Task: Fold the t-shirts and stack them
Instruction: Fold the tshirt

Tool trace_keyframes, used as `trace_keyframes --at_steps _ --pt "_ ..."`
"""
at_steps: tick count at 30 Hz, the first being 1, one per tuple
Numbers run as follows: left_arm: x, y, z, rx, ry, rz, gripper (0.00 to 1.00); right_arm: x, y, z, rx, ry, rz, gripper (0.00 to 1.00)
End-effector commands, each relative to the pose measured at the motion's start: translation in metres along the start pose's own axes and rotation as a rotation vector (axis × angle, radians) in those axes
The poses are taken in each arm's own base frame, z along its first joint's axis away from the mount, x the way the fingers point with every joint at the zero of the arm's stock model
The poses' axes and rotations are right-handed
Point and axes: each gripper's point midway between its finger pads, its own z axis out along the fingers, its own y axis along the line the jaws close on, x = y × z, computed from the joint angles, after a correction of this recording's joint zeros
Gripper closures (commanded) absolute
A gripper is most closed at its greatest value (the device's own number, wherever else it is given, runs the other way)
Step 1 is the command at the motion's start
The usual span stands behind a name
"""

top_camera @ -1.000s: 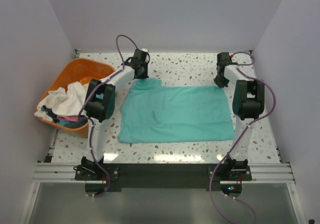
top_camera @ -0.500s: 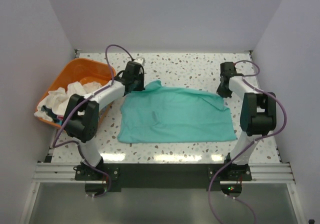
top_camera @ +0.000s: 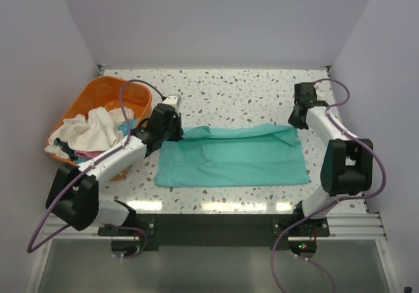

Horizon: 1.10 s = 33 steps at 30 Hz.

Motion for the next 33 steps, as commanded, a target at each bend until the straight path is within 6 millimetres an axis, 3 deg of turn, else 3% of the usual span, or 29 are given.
trace_keyframes --at_steps 1,11,16,20,26,28,29,30,31,32,33 --pt "-0.002 0.001 -0.016 -0.004 -0.058 -0.049 1.0 -0.004 -0.007 -0.017 -0.003 -0.027 -0.006 1.0" --pt "0.031 0.007 -0.038 0.004 -0.047 -0.091 1.0 0.006 -0.014 -0.027 -0.022 -0.034 -0.01 1.0" --pt "0.054 0.005 -0.039 0.037 -0.011 -0.101 1.0 0.015 -0.02 -0.024 -0.005 -0.028 -0.018 1.0" --pt "0.079 0.01 -0.037 0.044 0.024 -0.105 1.0 0.03 -0.024 -0.019 -0.007 -0.014 0.0 1.0" --pt "0.099 0.017 -0.034 0.035 0.05 -0.107 1.0 0.053 -0.032 -0.008 0.014 0.015 0.007 1.0" --pt "0.106 0.016 -0.035 0.053 0.072 -0.105 0.85 0.058 -0.038 -0.007 0.042 0.021 -0.001 0.98" --pt "0.109 0.015 -0.039 0.062 0.077 -0.116 0.61 0.062 -0.042 -0.008 0.054 0.03 0.002 0.93" --pt "0.109 0.012 -0.042 0.079 0.077 -0.116 0.54 0.063 -0.045 -0.01 0.065 0.03 0.004 0.73" --pt "0.111 0.01 -0.046 0.091 0.082 -0.117 0.47 0.066 -0.049 -0.011 0.077 0.03 0.008 0.67" --pt "0.109 0.011 -0.055 0.088 0.077 -0.126 0.26 0.063 -0.052 -0.018 0.081 0.014 0.014 0.63" --pt "0.107 0.012 -0.06 0.088 0.072 -0.126 0.12 0.063 -0.056 -0.022 0.089 0.009 0.017 0.44"
